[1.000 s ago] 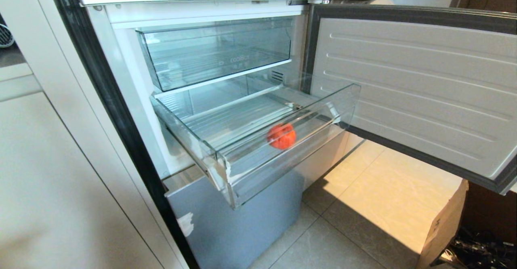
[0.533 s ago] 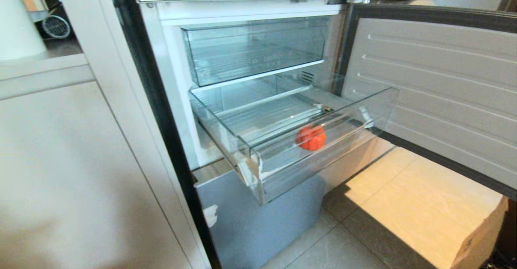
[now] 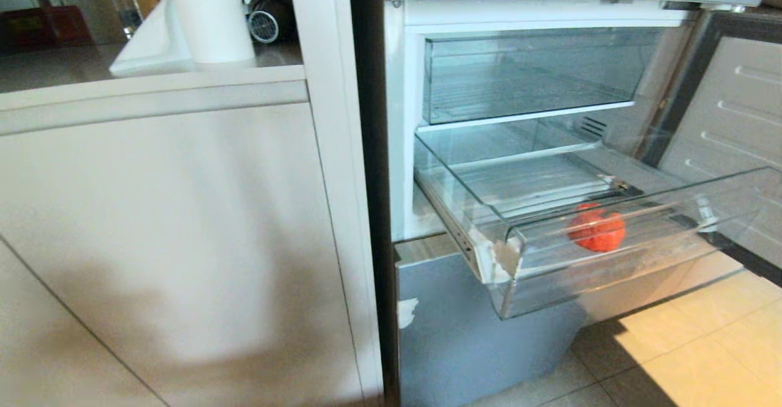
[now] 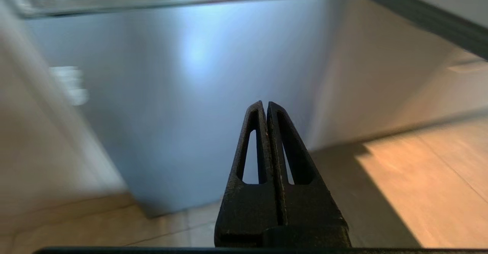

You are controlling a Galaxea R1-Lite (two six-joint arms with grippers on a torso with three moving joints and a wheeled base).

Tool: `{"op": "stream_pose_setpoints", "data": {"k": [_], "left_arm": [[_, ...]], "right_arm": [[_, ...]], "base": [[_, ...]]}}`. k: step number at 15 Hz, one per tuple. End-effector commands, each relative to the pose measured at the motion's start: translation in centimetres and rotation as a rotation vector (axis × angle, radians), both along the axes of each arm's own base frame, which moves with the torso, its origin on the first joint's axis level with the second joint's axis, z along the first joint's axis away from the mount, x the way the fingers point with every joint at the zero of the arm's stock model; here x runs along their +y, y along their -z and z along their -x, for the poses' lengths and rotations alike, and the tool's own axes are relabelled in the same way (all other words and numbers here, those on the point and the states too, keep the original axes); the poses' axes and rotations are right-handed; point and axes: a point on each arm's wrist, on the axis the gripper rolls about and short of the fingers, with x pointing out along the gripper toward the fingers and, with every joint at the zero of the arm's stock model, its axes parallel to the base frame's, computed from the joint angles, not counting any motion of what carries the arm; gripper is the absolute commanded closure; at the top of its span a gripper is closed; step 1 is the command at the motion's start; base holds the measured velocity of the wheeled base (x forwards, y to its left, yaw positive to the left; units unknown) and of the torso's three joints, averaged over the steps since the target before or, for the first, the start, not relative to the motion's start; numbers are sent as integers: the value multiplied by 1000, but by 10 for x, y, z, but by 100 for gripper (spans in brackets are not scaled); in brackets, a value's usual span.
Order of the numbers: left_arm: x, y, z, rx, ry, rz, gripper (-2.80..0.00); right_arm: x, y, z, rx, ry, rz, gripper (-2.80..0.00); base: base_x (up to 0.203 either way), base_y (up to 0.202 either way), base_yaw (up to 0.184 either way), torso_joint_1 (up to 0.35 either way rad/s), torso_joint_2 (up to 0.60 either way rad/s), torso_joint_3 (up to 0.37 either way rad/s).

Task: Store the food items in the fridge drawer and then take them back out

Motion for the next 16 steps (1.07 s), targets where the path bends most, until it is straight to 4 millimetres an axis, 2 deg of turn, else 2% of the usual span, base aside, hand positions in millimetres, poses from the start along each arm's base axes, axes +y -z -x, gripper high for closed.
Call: {"op": "stream_pose_setpoints", "data": {"k": [1,8,12,16], "left_arm": [[0,0,0,1,0,0,0],[0,0,0,1,0,0,0],[0,0,0,1,0,0,0],[0,0,0,1,0,0,0]], "right_arm": [[0,0,0,1,0,0,0],[0,0,0,2,0,0,0],[0,0,0,2,-1,1,0],[0,0,0,2,0,2,0]], "base": [[4,-6,172,2,-3,2],[2,-7,157,2,3,0],[2,-1,14,28,-52,-32],[0,0,0,204,-449,-232]]}}
